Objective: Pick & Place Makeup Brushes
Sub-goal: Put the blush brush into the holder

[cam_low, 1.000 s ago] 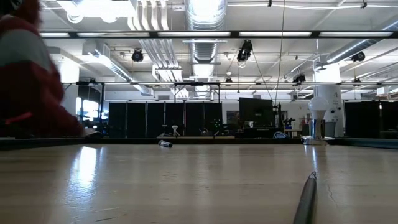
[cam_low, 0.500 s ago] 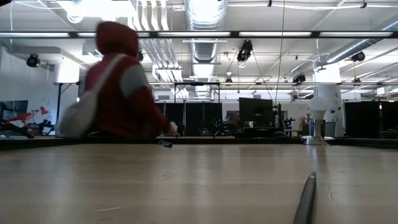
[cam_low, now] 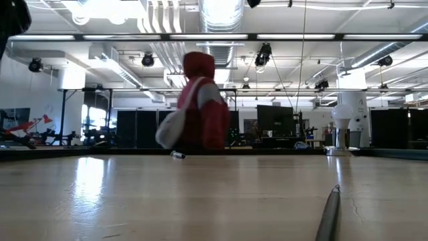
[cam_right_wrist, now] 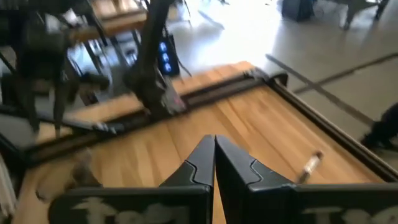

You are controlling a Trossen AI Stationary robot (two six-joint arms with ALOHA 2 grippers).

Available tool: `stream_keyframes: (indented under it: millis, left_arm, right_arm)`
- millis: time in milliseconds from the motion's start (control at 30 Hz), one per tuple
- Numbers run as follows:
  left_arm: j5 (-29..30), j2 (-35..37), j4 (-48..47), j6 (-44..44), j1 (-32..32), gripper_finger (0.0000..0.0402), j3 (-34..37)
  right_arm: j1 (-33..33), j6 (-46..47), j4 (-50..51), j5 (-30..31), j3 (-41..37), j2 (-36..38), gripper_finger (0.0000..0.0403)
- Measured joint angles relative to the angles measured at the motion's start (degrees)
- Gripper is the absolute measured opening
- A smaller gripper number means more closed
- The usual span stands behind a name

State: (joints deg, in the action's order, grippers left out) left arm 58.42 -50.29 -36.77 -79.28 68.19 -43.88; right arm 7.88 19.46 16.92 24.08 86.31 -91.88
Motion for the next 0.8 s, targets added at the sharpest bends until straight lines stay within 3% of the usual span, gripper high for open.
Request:
stream_keyframes:
  millis: [167, 333, 567, 700, 800]
  left_arm:
    - [-2.0, 6.6, -1.7, 4.7, -10.4, 0.0042, 0.0]
    - [-9.3, 8.2, -0.2, 14.1, -28.5, 0.0004, 0.1]
    - [-37.1, 4.2, 6.8, 24.9, -65.6, 0.0000, 0.2]
    - [-52.5, -2.5, 16.1, 31.0, -86.0, 0.0000, 0.2]
    - [-61.2, -9.8, 22.8, 30.8, -96.5, 0.0000, 0.1]
  right_arm:
    - [0.0, 2.8, 1.8, 0.1, -4.6, 1.2, 0.0008]
    - [0.1, 7.1, 0.6, 0.9, -10.7, 2.3, 0.0008]
    - [1.4, 10.6, -0.1, 3.9, -18.4, 7.8, 0.0008]
    - [1.7, 12.0, -1.3, 5.9, -23.3, 13.0, 0.0008]
    - [1.6, 13.3, -2.6, 6.9, -27.0, 17.3, 0.0008]
